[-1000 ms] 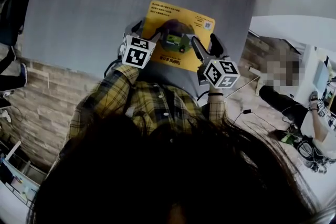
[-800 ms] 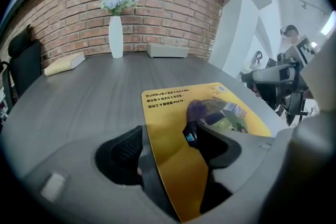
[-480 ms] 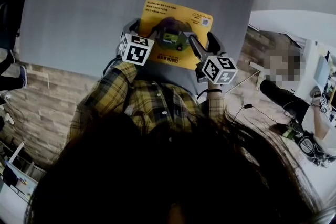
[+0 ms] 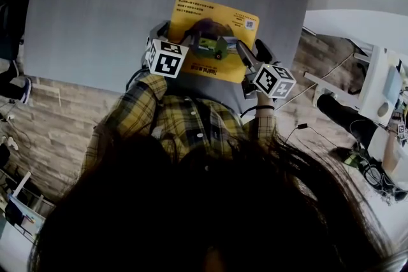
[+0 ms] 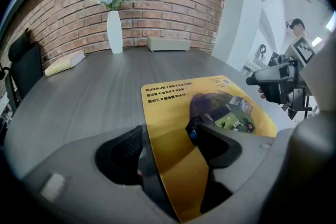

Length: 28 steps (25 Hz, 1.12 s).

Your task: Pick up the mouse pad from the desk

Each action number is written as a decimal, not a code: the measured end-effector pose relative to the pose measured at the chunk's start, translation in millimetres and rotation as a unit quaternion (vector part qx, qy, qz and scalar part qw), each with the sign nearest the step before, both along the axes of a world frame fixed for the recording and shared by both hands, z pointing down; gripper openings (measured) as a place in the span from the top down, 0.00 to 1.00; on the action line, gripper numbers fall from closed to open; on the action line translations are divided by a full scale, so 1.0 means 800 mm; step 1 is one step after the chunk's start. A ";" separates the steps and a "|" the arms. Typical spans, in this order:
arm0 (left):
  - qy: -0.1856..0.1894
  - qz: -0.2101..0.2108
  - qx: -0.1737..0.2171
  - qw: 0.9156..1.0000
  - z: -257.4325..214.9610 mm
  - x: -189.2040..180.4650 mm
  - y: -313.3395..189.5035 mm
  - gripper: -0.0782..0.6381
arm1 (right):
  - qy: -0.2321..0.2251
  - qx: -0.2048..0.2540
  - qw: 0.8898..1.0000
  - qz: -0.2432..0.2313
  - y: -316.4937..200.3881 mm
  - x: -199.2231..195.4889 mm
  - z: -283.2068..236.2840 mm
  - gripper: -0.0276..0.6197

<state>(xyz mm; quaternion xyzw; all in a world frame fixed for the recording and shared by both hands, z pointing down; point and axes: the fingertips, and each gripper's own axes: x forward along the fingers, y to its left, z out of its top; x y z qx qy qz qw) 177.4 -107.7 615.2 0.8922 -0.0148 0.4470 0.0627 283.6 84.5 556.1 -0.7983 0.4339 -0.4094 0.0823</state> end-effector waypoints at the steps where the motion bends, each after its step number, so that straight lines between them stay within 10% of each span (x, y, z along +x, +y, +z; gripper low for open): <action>1: 0.001 0.000 -0.001 1.000 0.002 0.000 0.001 0.43 | -0.007 0.000 1.000 0.002 0.003 0.001 0.002 0.44; 28: 0.014 -0.004 -0.003 1.000 0.007 0.001 0.003 0.43 | -0.255 -0.080 0.962 -0.050 0.037 -0.036 0.047 0.45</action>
